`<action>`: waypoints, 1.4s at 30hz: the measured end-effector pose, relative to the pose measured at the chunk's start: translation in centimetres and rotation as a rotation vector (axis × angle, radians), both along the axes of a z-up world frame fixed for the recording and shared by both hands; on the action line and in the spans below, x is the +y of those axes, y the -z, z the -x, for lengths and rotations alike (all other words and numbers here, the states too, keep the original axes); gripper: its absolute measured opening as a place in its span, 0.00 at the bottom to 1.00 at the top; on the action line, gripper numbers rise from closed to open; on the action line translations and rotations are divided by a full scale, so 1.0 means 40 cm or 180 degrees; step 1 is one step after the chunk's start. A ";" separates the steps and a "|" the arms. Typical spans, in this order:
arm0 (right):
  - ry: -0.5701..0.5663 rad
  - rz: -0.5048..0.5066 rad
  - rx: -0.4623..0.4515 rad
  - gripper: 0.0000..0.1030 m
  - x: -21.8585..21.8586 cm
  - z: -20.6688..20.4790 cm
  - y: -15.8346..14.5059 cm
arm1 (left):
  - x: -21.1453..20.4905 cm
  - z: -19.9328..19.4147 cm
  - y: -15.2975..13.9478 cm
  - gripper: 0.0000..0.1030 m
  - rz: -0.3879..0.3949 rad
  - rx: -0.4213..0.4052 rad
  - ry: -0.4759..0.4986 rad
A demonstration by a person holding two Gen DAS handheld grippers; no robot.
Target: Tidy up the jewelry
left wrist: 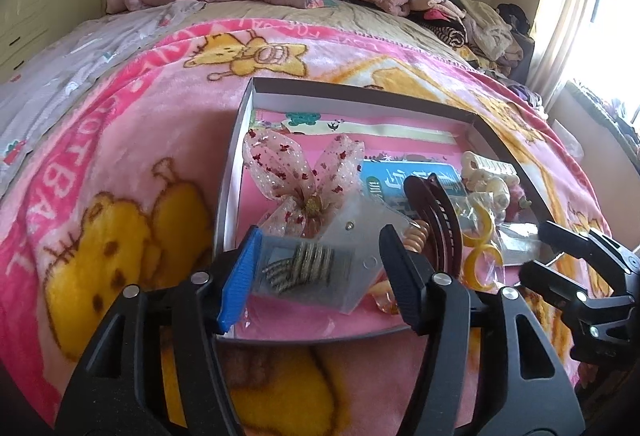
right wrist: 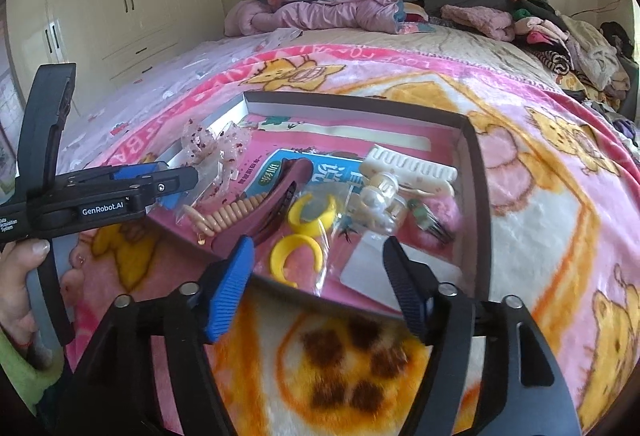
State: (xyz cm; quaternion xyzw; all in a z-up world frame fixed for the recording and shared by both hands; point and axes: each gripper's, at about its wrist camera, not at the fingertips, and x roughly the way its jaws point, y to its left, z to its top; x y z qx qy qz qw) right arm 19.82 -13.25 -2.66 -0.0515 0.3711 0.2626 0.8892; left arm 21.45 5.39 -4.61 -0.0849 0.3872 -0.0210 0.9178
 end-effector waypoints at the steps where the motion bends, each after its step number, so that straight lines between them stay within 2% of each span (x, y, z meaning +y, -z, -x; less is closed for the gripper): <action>1: 0.0013 -0.0003 -0.0005 0.69 -0.004 0.006 -0.002 | 0.000 0.002 -0.003 0.53 -0.0005 -0.0006 -0.0002; 4: 0.0075 -0.0004 -0.0034 0.75 -0.025 0.025 -0.012 | -0.001 0.018 -0.014 0.56 -0.0009 -0.0026 -0.0005; 7: 0.0115 -0.0017 -0.0040 0.75 -0.042 0.039 -0.020 | -0.007 0.032 -0.026 0.59 -0.0019 -0.0029 0.0002; 9: 0.0136 -0.0013 -0.0045 0.76 -0.050 0.047 -0.024 | -0.009 0.044 -0.033 0.64 -0.0033 -0.0039 0.0005; 11: 0.0157 -0.0017 -0.0060 0.85 -0.057 0.056 -0.028 | -0.011 0.052 -0.040 0.69 -0.0041 -0.0047 0.0000; 22: 0.0202 -0.0062 -0.0113 0.91 -0.081 0.107 -0.056 | -0.012 0.134 -0.081 0.89 -0.0081 -0.0061 -0.0004; 34: 0.0195 -0.0100 -0.0238 0.94 -0.087 0.190 -0.088 | -0.029 0.251 -0.129 0.89 -0.0122 -0.0185 -0.0047; 42: 0.0229 -0.0116 -0.0270 0.94 -0.088 0.243 -0.086 | -0.043 0.322 -0.126 0.89 -0.0130 -0.0194 -0.0029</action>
